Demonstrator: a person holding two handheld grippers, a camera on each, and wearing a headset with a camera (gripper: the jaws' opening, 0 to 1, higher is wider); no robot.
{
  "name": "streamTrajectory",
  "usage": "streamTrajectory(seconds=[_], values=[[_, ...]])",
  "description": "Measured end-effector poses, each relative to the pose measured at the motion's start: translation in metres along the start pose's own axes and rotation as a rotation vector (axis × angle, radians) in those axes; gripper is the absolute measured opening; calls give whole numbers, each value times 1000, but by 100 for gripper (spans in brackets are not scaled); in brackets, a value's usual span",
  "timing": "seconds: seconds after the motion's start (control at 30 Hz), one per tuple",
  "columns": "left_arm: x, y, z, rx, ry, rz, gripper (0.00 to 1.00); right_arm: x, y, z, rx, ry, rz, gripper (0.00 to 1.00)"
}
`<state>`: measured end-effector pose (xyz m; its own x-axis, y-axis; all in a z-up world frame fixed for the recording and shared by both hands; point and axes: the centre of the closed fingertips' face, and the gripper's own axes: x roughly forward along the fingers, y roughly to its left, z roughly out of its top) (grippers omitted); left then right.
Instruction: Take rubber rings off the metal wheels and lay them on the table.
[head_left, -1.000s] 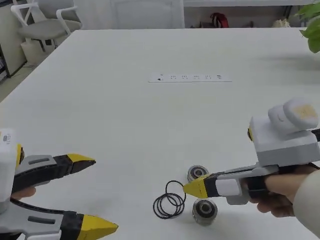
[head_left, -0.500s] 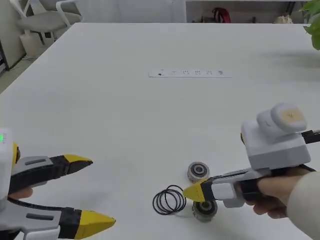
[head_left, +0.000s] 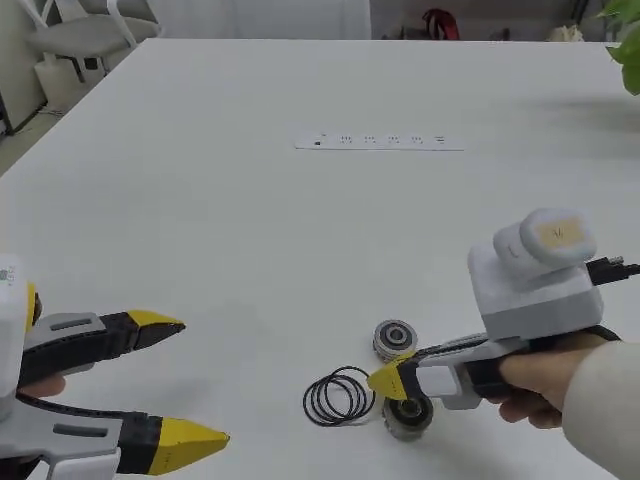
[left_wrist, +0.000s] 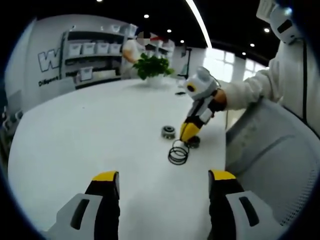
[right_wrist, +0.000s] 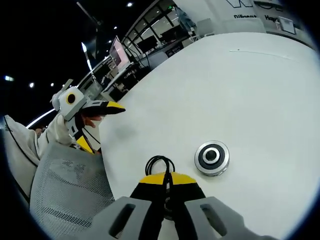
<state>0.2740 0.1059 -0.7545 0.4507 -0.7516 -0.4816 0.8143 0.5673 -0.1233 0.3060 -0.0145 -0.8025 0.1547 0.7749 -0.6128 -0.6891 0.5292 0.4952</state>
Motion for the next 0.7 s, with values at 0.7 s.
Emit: streamTrajectory(seconds=[0.7], values=[[1, -1, -4, -7, 10, 1, 73, 4, -7, 2, -26, 4, -22, 3]])
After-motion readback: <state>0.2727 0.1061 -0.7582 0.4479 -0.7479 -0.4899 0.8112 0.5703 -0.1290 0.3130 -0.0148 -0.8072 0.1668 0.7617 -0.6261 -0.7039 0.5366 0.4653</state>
